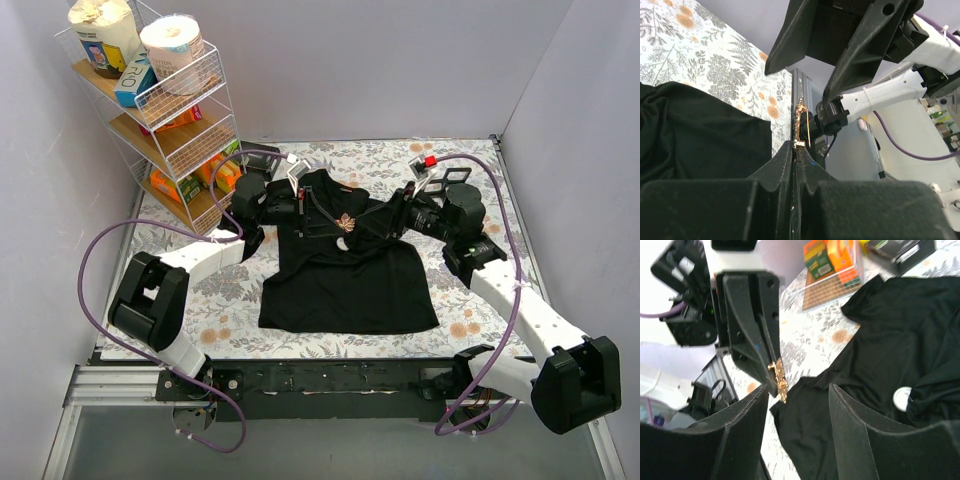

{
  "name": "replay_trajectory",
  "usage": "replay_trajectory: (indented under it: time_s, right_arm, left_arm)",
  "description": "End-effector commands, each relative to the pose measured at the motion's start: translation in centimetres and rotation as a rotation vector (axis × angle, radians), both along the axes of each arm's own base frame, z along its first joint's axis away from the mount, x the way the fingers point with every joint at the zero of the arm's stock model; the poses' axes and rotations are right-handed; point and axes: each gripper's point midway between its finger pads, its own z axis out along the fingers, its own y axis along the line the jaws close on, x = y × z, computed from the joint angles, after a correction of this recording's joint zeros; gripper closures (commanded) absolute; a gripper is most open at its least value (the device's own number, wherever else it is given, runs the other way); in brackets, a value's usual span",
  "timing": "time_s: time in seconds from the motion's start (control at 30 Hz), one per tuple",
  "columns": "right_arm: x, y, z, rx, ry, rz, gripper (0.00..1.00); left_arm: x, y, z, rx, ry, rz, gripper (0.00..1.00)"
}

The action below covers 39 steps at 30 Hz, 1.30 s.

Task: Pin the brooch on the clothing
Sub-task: Pick up the brooch from the brooch box.

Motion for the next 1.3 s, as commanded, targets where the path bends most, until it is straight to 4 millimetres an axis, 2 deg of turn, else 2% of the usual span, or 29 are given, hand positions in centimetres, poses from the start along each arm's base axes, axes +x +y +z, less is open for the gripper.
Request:
replay_trajectory:
  time_s: [0.0, 0.2, 0.63, 0.73, 0.87, 1.0, 1.1, 1.27]
  right_arm:
    - [-2.3, 0.9, -0.1, -0.032, -0.031, 0.159, 0.41]
    - [-2.8, 1.3, -1.0, -0.032, -0.024, 0.197, 0.41]
    - [-2.9, 3.9, -0.7, -0.037, -0.052, 0.229, 0.43]
    - [-2.5, 3.7, -0.7, -0.046, -0.058, 0.187, 0.49]
    - [-0.6, 2.1, -0.9, -0.101, -0.091, 0.018, 0.55]
    - [-0.6, 1.0, -1.0, -0.085, -0.097, -0.057, 0.59]
    - [-0.5, 0.5, -0.1, -0.025, -0.121, -0.108, 0.62]
    - [-0.7, 1.0, 0.3, 0.000, -0.132, -0.074, 0.63]
  left_arm:
    - [-1.0, 0.2, 0.5, 0.030, -0.044, -0.098, 1.00]
    - [-1.1, 0.2, 0.3, 0.034, -0.041, -0.113, 1.00]
    - [-1.2, 0.2, 0.4, 0.040, -0.035, -0.126, 1.00]
    - [-1.2, 0.2, 0.5, 0.040, -0.036, -0.129, 1.00]
    - [-1.2, 0.2, 0.6, 0.042, -0.035, -0.126, 1.00]
    - [-1.3, 0.2, 0.6, 0.041, -0.038, -0.131, 1.00]
    - [-1.3, 0.2, 0.6, 0.044, -0.038, -0.134, 1.00]
    - [-1.3, 0.1, 0.5, 0.048, -0.032, -0.136, 1.00]
